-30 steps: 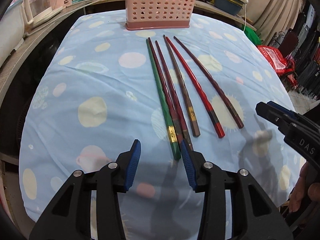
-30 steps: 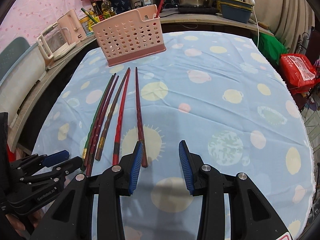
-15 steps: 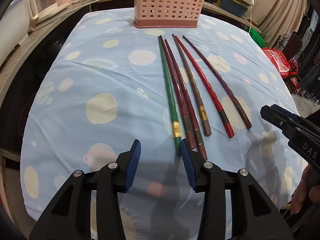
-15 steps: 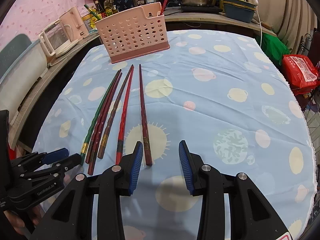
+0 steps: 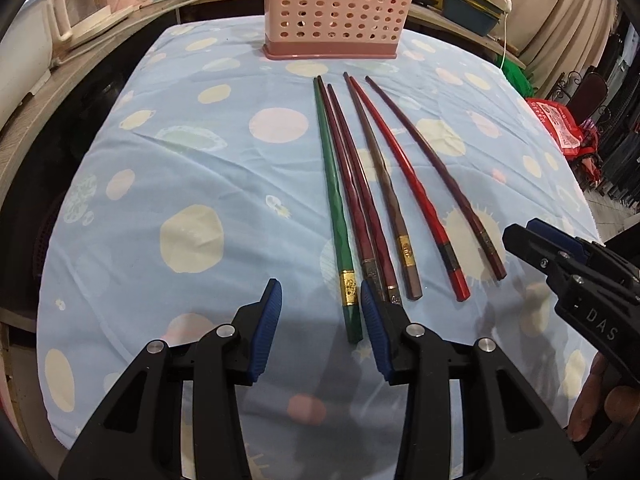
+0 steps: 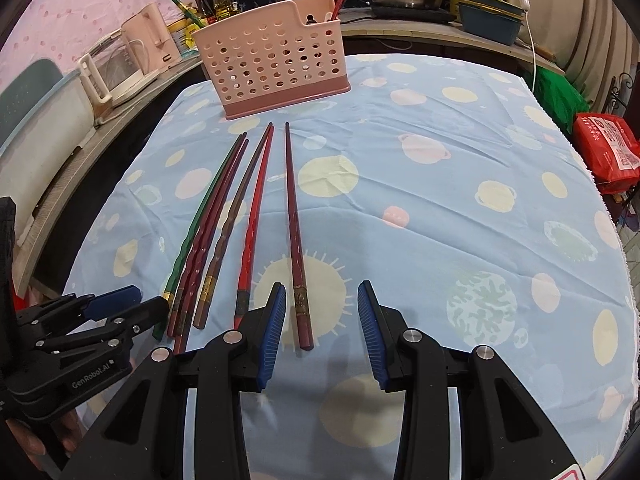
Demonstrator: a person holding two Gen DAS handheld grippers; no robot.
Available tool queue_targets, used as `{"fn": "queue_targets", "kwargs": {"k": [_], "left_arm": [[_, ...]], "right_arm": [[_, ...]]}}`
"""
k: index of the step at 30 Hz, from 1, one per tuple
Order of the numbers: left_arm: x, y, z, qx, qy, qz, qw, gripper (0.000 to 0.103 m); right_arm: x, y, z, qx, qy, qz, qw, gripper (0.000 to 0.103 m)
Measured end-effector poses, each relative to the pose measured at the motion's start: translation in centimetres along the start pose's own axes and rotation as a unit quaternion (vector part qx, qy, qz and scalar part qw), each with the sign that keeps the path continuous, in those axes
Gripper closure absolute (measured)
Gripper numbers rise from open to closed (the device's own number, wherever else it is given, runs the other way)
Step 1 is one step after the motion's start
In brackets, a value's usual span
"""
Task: Organize utensils
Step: 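Grasp a green chopstick with the left tool while the right tool grasps a dark-red chopstick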
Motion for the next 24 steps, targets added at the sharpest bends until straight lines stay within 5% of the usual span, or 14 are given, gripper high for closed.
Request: {"fn": "queue_targets", "kwargs": {"k": [17, 24], "left_arm": [[-0.3, 0.0, -0.3, -0.004, -0.019, 0.006, 0.9998, 0.096], [-0.1, -0.5, 0.2, -0.004, -0.024, 0.003, 0.9997, 0.096]], "right_arm": [[-0.8, -0.8, -2.6, -0.026, 0.0, 0.027, 0.999, 0.089], [-0.6, -1.3, -1.9, -0.025, 0.001, 0.026, 0.999, 0.095]]}}
Point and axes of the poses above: each gripper's, at about its wrist camera, not at the fingertips, and z roughly against the way its jaws point, x to its right, y to its top, the point moved 3 cm from there along -z, roughly the way its jaws point, and after that the axes turned 12 degrees about y, right-handed, at the moved point
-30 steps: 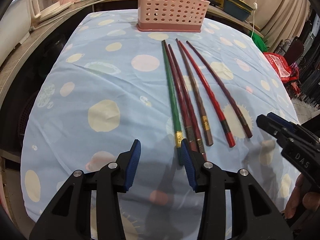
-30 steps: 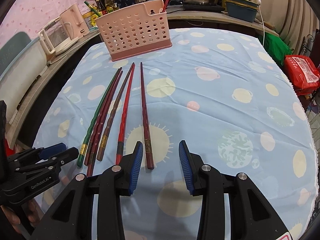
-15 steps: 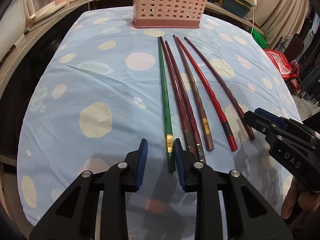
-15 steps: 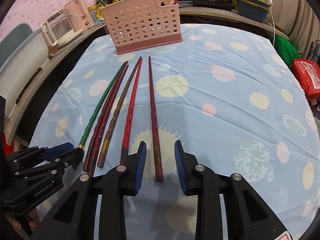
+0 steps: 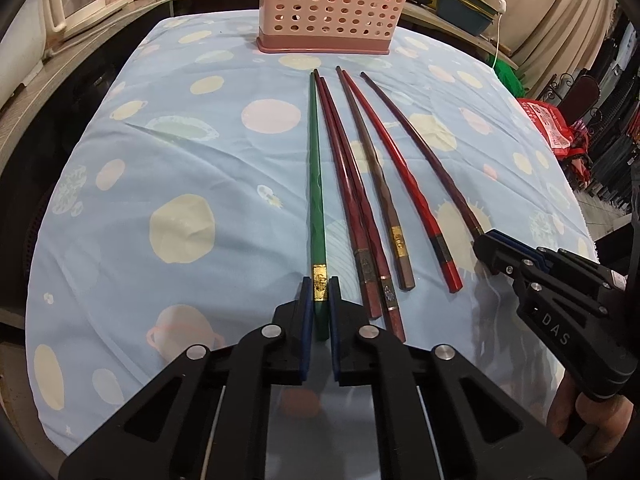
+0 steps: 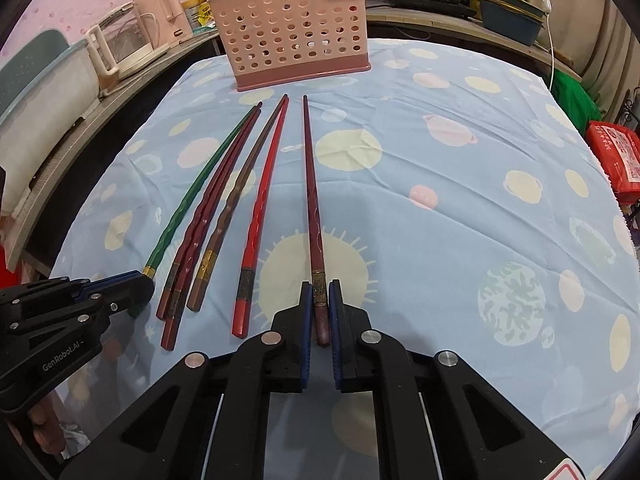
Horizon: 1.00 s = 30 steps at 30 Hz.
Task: Organize utensils
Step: 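Grasp a green chopstick with the left tool while the right tool grasps a dark-red chopstick, then lift the green chopstick with the left tool while the right tool carries the dark-red chopstick toward the holder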
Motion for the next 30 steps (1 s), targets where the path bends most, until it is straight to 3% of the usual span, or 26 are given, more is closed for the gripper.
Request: {"fn": "queue_targets", "kwargs": {"k": [8, 16, 30], "left_arm": [[-0.6, -0.3, 1.9, 0.016, 0.001, 0.009, 0.9998, 0.096], [-1.9, 1.0, 6.0, 0.06, 0.001, 0.029, 0.9977, 0.096], [-3.9, 9.9, 14.0, 0.188, 0.014, 0.051, 0.9807, 0.096]], "right_arm": [[-0.3, -0.4, 2.6, 0.021, 0.006, -0.002, 1.0, 0.096], [-0.6, 1.5, 7.6, 0.079, 0.021, -0.009, 0.997, 0.096], [-0.9, 10.1, 14.9, 0.185, 0.043, 0.001, 0.982, 0.096]]}}
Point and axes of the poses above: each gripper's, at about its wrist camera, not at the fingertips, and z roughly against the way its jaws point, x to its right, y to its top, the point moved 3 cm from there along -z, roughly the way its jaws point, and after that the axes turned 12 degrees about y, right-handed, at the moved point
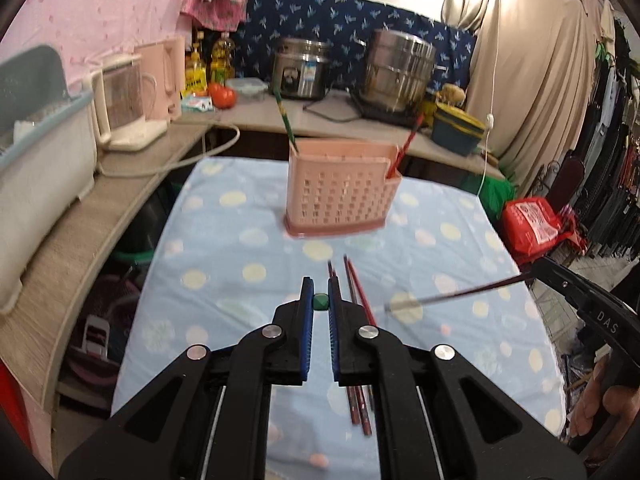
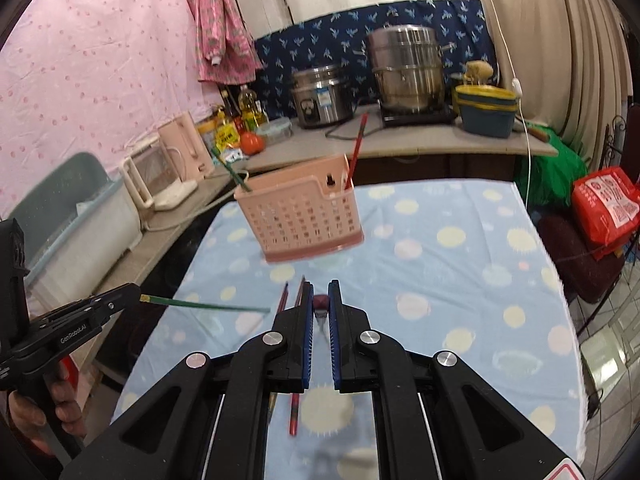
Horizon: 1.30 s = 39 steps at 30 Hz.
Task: Organize utensils
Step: 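Lift the green chopstick with the left tool while the right tool carries the dark-red chopstick toward the holder, then lower both chopsticks into the pink holder and open both tools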
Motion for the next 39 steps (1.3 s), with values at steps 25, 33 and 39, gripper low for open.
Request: {"fn": "queue_targets", "kwargs": {"k": [25, 33, 39], "left_arm": [[2.5, 18.2, 0.5, 0.127, -0.01, 0.006, 0.9918, 0.096], [4.7, 24.1, -0.7, 0.163, -0.011, 0.004, 0.9866, 0.096], [6.2, 25.5, -4.3, 0.15, -0.013, -0.006, 0.9886, 0.096]], "right_arm": [[-2.3, 18.8, -3.2, 0.115, 0.016, 0.051, 0.992, 0.096], [-3.0, 24.0, -7.1, 0.127, 0.017, 0.062, 0.99, 0.096], [-2.2, 24.8, -11.1, 0.11, 0.018, 0.057, 0.992, 0.096]]}}
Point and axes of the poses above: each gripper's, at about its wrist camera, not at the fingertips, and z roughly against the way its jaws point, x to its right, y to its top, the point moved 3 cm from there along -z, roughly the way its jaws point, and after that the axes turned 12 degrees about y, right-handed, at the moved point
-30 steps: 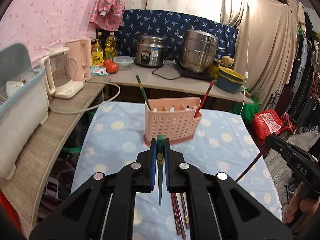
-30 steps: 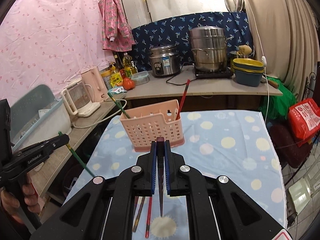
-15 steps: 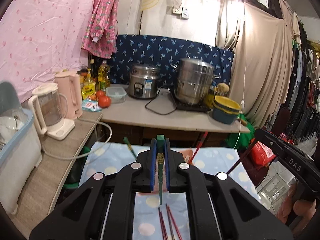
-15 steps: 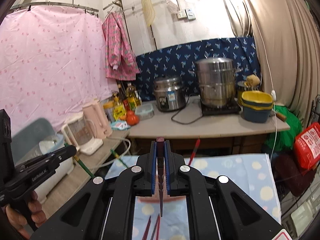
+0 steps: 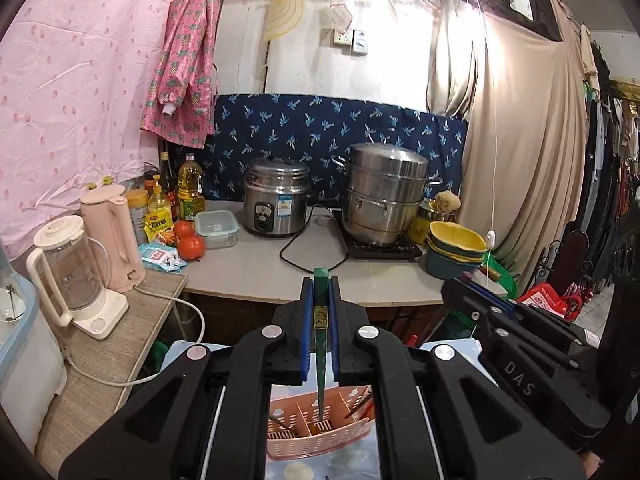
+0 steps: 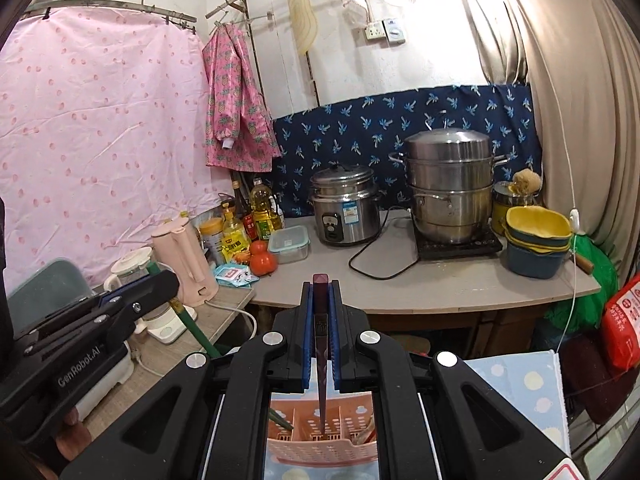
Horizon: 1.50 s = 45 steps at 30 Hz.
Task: Organize utensils
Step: 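Lower both chopsticks into the pink holder and open both tools, then move both open tools back down to the remaining chopsticks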
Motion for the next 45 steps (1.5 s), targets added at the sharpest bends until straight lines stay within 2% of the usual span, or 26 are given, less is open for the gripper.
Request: {"fn": "queue_targets", "kwargs": {"k": [9, 11, 12, 13, 15, 18, 28, 33, 45], "left_arm": [[0.0, -3.5, -4.9, -0.049, 0.005, -0.001, 0.9988, 0.096], [-0.2, -4.1, -5.5, -0.057, 0.008, -0.001, 0.9983, 0.096], [-0.3, -4.3, -5.6, -0.059, 0.011, 0.001, 0.9982, 0.094], [-0.4, -4.4, -5.7, -0.06, 0.014, 0.002, 0.9981, 0.085], [-0.7, -4.7, -5.7, -0.061, 0.023, 0.005, 0.9979, 0.071], [-1.1, -4.9, -5.6, -0.061, 0.029, 0.007, 0.9977, 0.07], [-2.1, -6.7, -3.0, -0.067, 0.041, 0.003, 0.9969, 0.07], [-2.3, -9.0, -0.8, -0.076, 0.049, -0.01, 0.9959, 0.07], [-2.0, -16.6, 3.9, -0.125, 0.048, -0.029, 0.9906, 0.07]], "right_arm": [[2.1, -3.8, -4.7, -0.051, -0.002, -0.014, 0.999, 0.096], [2.4, -4.5, -5.1, -0.054, -0.008, -0.016, 0.998, 0.092], [2.4, -4.5, -5.1, -0.054, -0.013, -0.016, 0.998, 0.082], [2.4, -4.6, -5.1, -0.051, -0.017, -0.018, 0.998, 0.072], [2.5, -4.7, -4.7, -0.045, -0.017, -0.02, 0.999, 0.069], [2.1, -4.7, -4.2, -0.048, -0.015, -0.014, 0.999, 0.069], [-0.2, -6.5, -1.6, -0.057, -0.009, 0.005, 0.998, 0.069], [-1.1, -9.5, 0.8, -0.071, -0.009, 0.004, 0.997, 0.069], [-3.2, -17.2, 6.4, -0.116, -0.005, -0.011, 0.993, 0.069]]}}
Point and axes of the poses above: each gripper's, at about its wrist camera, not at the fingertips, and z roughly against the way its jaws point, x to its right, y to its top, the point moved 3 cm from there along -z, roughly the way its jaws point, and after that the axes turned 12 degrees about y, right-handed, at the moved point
